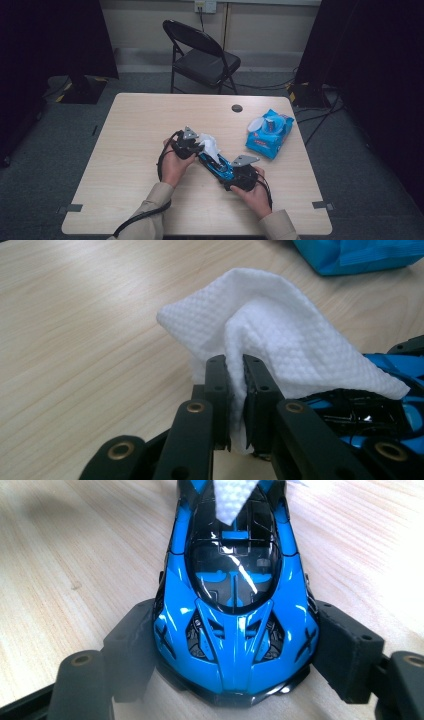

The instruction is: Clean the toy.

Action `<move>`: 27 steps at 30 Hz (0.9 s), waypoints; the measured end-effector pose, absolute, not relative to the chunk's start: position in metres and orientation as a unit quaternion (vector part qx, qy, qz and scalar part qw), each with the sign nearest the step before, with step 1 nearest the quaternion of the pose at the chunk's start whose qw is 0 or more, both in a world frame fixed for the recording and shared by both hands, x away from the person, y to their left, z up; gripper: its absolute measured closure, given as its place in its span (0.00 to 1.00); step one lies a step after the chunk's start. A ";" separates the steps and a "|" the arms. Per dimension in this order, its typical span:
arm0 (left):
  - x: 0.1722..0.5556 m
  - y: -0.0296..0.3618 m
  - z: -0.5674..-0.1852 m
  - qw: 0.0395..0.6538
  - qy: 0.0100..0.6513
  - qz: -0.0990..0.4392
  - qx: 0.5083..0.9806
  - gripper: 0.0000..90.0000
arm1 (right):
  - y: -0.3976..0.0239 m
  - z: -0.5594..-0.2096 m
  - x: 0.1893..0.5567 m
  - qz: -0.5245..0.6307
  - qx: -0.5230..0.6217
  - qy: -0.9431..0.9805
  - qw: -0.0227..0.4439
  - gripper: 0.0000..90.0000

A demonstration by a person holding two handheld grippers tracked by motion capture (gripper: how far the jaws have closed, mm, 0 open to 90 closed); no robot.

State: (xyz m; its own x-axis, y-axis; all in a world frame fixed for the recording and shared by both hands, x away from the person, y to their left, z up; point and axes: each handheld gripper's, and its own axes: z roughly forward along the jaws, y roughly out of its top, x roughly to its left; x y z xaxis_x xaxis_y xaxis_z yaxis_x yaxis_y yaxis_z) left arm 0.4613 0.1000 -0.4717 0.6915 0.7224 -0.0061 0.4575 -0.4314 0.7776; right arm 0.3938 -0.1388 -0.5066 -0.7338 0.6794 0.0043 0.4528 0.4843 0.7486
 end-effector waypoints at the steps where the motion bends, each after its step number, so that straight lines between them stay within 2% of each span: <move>1: 0.461 0.102 -0.471 0.392 0.354 0.169 0.832 0.92 | -0.139 -0.507 0.394 0.383 0.333 0.849 0.148 0.29; 16: 0.455 0.133 -0.460 0.400 0.378 0.174 0.817 0.93 | -0.139 -0.507 0.394 0.383 0.333 0.849 0.148 0.29; 27: 0.438 0.117 -0.432 0.438 0.338 0.169 0.816 0.93 | -0.139 -0.507 0.394 0.383 0.333 0.849 0.148 0.29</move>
State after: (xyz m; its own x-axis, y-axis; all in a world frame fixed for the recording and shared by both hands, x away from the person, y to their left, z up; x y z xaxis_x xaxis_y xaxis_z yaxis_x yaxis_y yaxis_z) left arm 0.4376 0.1173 -0.4318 0.7147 0.6991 -0.0215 0.4036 -0.3871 0.8290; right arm 0.3939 -0.1388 -0.5066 -0.7342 0.6789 0.0041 0.4521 0.4845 0.7489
